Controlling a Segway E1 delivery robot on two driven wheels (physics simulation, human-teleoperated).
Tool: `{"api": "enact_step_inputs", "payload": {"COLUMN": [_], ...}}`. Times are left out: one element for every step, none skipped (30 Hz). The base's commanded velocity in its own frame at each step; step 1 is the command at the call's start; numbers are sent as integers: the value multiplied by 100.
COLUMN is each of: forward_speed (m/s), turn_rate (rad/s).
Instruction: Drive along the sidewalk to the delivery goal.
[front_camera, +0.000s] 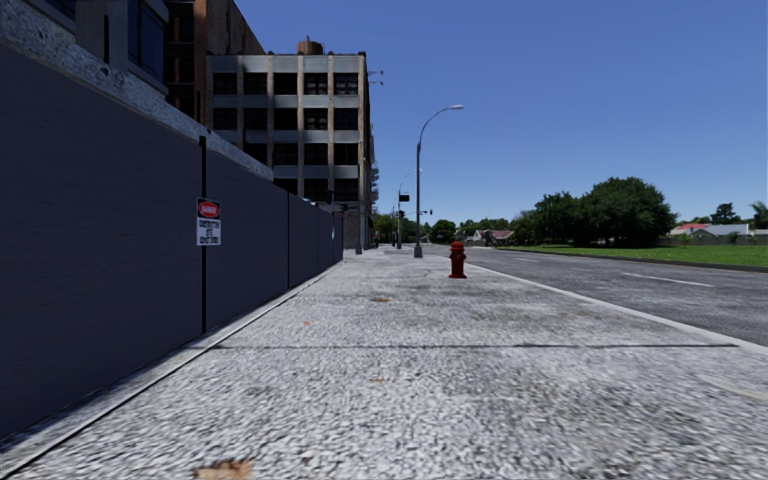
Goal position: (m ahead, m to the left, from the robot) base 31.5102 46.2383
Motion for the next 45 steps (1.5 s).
{"api": "enact_step_inputs", "payload": {"forward_speed": [200,200,200,200,200,200,200,200,200,200,200,200,200,200,200,200,200,200,200,200,200,200,200,200,200,200,200,200,200,200,200,200,200,200,200,200,200,200,200,200,200,200,200,200,200], "turn_rate": [0,0,0,0,0,0,0,0,0,0,0,0,0,0,0,0,0,0,0,0,0,0,0,0,0,0,0,0,0,0,0,0,0,0,0,0,0,0,0,0,0,0,0,0,0]}}
